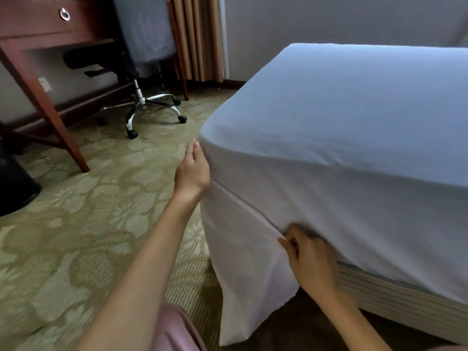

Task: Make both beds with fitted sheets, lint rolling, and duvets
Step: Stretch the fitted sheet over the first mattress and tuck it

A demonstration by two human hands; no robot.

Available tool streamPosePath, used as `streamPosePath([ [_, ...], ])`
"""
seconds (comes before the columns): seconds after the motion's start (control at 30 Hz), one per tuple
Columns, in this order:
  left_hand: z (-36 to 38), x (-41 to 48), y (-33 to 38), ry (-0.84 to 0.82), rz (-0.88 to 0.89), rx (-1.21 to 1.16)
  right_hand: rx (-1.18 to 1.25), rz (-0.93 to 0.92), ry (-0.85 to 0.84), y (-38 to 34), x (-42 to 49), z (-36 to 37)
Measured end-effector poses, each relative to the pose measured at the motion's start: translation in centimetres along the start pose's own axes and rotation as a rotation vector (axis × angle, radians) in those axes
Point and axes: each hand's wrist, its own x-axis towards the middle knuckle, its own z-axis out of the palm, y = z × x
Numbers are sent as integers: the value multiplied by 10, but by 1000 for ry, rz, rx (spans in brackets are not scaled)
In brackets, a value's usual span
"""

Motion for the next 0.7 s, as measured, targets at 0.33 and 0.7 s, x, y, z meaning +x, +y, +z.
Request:
streamPosePath([
  [0.33,32,-88,-62,-507,-979,-745,-26,-72,-207,9,17,-17],
  [0.7,67,-92,-57,-642,-790,-871,177,217,-280,-10,-16,-30],
])
